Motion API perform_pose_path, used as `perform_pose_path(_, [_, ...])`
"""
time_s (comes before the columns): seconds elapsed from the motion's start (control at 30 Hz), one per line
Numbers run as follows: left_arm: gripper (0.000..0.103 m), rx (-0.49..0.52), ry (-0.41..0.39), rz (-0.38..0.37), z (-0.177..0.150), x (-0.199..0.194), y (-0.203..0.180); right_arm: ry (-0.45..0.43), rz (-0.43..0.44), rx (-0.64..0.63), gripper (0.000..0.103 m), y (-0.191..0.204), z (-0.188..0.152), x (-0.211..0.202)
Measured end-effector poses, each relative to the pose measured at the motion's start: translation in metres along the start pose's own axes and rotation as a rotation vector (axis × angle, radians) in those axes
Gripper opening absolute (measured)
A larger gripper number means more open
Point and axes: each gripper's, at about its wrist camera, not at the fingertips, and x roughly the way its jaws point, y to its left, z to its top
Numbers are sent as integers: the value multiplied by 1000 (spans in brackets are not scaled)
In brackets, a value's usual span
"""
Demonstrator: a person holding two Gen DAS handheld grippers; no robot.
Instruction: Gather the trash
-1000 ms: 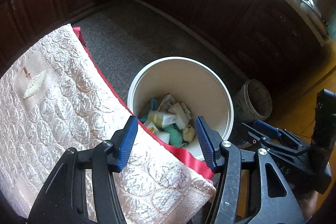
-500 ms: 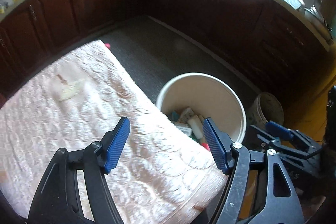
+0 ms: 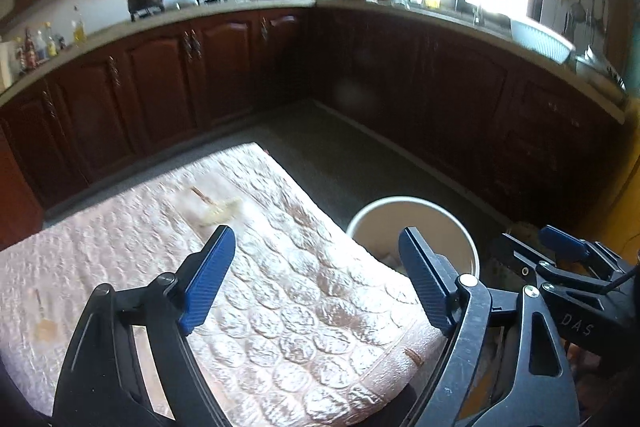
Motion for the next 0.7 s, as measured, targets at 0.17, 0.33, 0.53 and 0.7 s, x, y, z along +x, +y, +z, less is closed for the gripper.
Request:
perform_pose_path(0.17, [85, -7, -68, -1, 2, -25, 10, -58, -30, -7, 85, 8, 1, -22])
perform_pose_path(0.33, [85, -21, -113, -4, 2, -46, 17, -117, -53, -19, 93, 16, 5, -40])
perform_pose_path(0.53, [85, -25, -157, 2, 2, -67, 23, -172, -54, -28, 98, 20, 5, -60])
perform_pose_path(0.7, [85, -35, -186, -6, 3, -81, 26, -207, -56, -35, 100, 23, 6, -72])
